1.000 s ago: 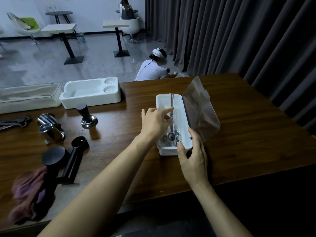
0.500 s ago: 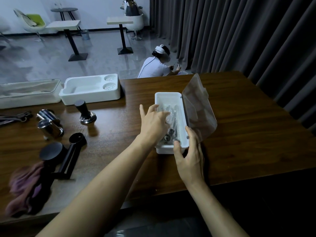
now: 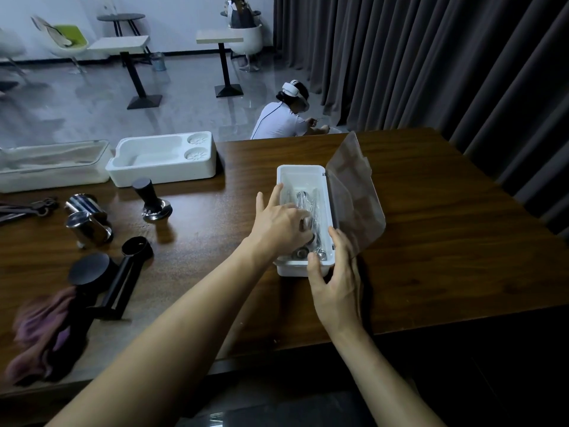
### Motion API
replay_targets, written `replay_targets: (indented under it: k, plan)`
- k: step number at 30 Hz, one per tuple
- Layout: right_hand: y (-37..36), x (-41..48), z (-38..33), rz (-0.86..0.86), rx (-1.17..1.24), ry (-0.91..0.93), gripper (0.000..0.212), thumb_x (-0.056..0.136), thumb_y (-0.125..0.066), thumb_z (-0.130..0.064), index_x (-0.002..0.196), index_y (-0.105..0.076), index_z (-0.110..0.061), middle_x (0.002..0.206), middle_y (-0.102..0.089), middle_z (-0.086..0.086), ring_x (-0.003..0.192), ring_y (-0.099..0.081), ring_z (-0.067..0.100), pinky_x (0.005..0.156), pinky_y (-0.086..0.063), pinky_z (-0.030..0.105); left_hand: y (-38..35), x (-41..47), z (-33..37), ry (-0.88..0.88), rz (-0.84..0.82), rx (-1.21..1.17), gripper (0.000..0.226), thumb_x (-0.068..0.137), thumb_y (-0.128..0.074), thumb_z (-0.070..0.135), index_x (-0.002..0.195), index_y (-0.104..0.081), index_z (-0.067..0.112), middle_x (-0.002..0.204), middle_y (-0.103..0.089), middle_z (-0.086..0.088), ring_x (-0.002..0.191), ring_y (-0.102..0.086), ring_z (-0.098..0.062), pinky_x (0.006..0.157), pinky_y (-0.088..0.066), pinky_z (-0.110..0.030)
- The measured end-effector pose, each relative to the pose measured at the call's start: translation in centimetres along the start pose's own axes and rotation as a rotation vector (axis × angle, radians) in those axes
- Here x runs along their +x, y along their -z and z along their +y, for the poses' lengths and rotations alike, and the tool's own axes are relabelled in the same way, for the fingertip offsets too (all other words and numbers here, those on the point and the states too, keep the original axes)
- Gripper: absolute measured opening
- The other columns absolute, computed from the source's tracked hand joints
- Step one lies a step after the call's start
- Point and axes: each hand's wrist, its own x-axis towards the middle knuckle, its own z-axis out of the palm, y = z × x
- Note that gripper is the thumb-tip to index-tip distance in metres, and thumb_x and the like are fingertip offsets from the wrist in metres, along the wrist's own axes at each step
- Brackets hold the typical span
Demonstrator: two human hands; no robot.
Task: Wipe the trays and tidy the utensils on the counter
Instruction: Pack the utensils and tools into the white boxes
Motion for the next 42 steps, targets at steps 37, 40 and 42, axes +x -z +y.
replay_targets:
  k: [37,40,42]
  plan:
    - [0.5,-0.3,-1.1,0.073,0.112,0.201,0.084,0.094,-0.059,-0.034,0.16,-0.008,-0.038,0.166,-0.024,0.002,0.145,-0.04,0.027,0.11,-0.043,0.053,1.0,-7.1,-3.4,0.073,0.205,-0.216,0.053,0.103,-0.045,0.03,0.155,-0.043,0.019,0.144,-0.061,-0.008,0.153,-0.027,-0.032,0.127,-0.015,-0.039]
    - [1.0,0.1,-2.4,0.083,0.06,0.184,0.086,0.095,-0.061,-0.028,0.16,-0.006,-0.041,0.156,-0.044,0.003,0.135,-0.054,0.023,0.105,-0.05,0.046,0.2,-7.5,-4.7,0.054,0.286,-0.208,0.053,0.1,-0.044,0.041,0.15,-0.051,0.024,0.137,-0.067,-0.003,0.148,-0.035,-0.034,0.121,-0.031,-0.047]
    - [1.5,1.0,-3.8,0.134,0.02,0.194,0.08,0.098,-0.059,-0.025,0.16,-0.011,-0.039,0.144,-0.056,-0.001,0.124,-0.061,0.017,0.101,-0.053,0.037,0.0,-7.5,-5.4,0.048,0.349,-0.228,0.052,0.099,-0.048,0.044,0.147,-0.055,0.023,0.137,-0.067,-0.002,0.144,-0.043,-0.031,0.116,-0.038,-0.047]
